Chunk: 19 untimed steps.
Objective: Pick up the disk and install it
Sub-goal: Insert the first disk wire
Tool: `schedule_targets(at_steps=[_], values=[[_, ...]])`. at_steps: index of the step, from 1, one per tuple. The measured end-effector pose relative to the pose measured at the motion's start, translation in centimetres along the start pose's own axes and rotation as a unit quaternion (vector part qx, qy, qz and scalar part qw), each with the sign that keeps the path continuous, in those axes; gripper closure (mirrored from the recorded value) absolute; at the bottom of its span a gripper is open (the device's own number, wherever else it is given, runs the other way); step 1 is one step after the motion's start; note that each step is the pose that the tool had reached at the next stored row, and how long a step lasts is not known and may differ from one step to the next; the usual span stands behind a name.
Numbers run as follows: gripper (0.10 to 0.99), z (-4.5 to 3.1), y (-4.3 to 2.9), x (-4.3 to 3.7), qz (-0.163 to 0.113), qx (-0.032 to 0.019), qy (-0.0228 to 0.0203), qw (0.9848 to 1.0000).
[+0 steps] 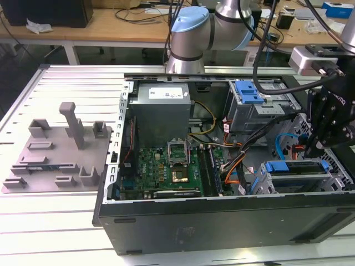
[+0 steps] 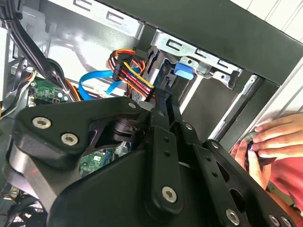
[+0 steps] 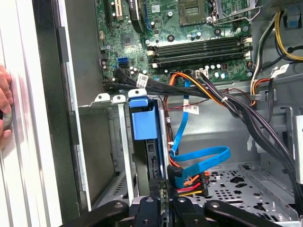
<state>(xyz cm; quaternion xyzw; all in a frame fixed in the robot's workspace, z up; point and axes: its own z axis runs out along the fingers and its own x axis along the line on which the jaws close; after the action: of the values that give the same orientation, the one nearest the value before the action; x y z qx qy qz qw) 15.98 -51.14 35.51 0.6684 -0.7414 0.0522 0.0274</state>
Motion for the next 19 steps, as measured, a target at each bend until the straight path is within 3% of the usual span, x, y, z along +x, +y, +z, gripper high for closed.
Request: schedule_targets(at_steps=[19], values=[[0.922,0.17,-0.07,0.35,0.002,-0.0003,-0.0008,1.0000]])
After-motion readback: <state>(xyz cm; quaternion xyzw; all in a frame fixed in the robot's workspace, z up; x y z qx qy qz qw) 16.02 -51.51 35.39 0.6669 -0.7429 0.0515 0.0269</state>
